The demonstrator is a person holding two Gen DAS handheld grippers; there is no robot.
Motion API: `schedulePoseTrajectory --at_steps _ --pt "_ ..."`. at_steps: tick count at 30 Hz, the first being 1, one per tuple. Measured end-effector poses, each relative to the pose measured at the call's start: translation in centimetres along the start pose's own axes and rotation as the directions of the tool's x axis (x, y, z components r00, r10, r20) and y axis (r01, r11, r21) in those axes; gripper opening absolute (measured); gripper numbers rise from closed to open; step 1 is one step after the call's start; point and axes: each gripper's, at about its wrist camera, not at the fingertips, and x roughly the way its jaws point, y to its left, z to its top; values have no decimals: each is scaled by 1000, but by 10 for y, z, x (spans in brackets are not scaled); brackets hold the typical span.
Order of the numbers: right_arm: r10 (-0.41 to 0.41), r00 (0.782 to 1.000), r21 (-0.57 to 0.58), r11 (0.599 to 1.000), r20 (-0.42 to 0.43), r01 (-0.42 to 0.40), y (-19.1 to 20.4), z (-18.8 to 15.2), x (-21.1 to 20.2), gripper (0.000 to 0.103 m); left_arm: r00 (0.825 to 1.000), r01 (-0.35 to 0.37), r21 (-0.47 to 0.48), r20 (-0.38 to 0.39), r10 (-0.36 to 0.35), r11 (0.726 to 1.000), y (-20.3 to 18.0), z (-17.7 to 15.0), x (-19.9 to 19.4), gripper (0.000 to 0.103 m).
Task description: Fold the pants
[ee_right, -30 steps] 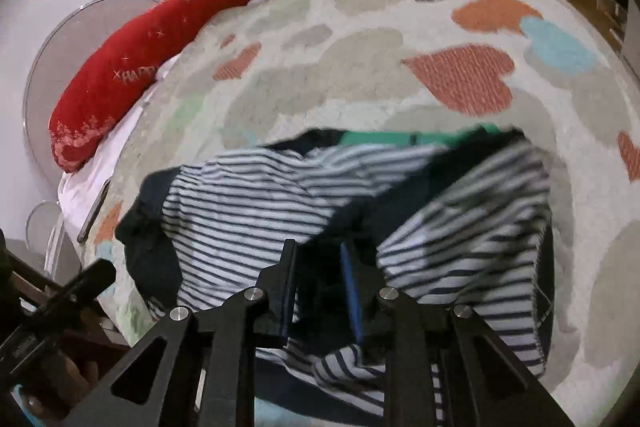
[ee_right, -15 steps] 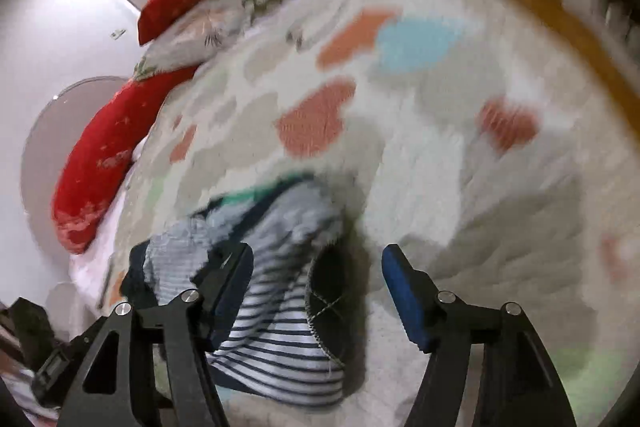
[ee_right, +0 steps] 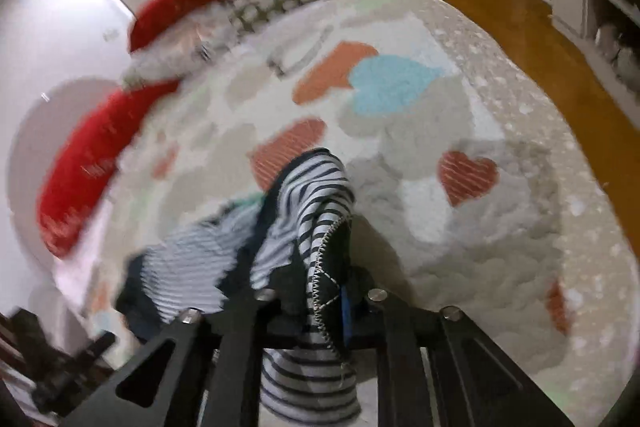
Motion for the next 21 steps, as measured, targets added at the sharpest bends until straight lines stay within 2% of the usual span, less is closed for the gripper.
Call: schedulePoseTrajectory --at_steps 3,5,7,9,10,13,15,16,18,19,21 --pt "-43 990 -14 999 138 45 4 -5 -34 31 1000 -7 -11 -2 7 1000 3 2 1 77" --pt "-17 982 -56 998 189 28 20 -6 -43 32 1000 -6 -24 -3 6 1000 6 2 1 77" --pt "16 991 -101 995 133 -2 35 -8 -32 32 1000 -6 -35 -9 6 999 8 2 1 77" --pt "-14 999 -103 995 38 18 42 -14 -8 32 1000 -7 -36 -11 6 999 10 2 0 77" --pt "-59 998 -95 994 -17 57 43 -19 10 32 1000 -9 -35 -9 9 999 10 2 0 77" --pt "-74 994 -136 989 -83 62 61 -28 37 35 1000 -15 -40 -5 14 999 14 4 0 77" --pt "-50 989 -195 980 -138 22 73 -31 47 56 1000 -5 -51 -9 5 999 17 4 -1 77" --pt "-21 990 -187 982 -142 -6 71 -27 45 56 1000 -2 -54 -7 1 999 19 4 -1 77" --pt "81 992 -67 994 -95 -87 50 -13 26 56 1000 -6 -58 -1 6 998 22 4 -3 77" --pt "97 993 -43 994 -61 -100 45 -8 14 56 1000 -5 -62 -1 5 998 23 5 -3 77" --pt "63 998 -95 993 -3 -63 45 -3 -9 56 1000 9 -76 -4 -9 997 25 5 -2 77"
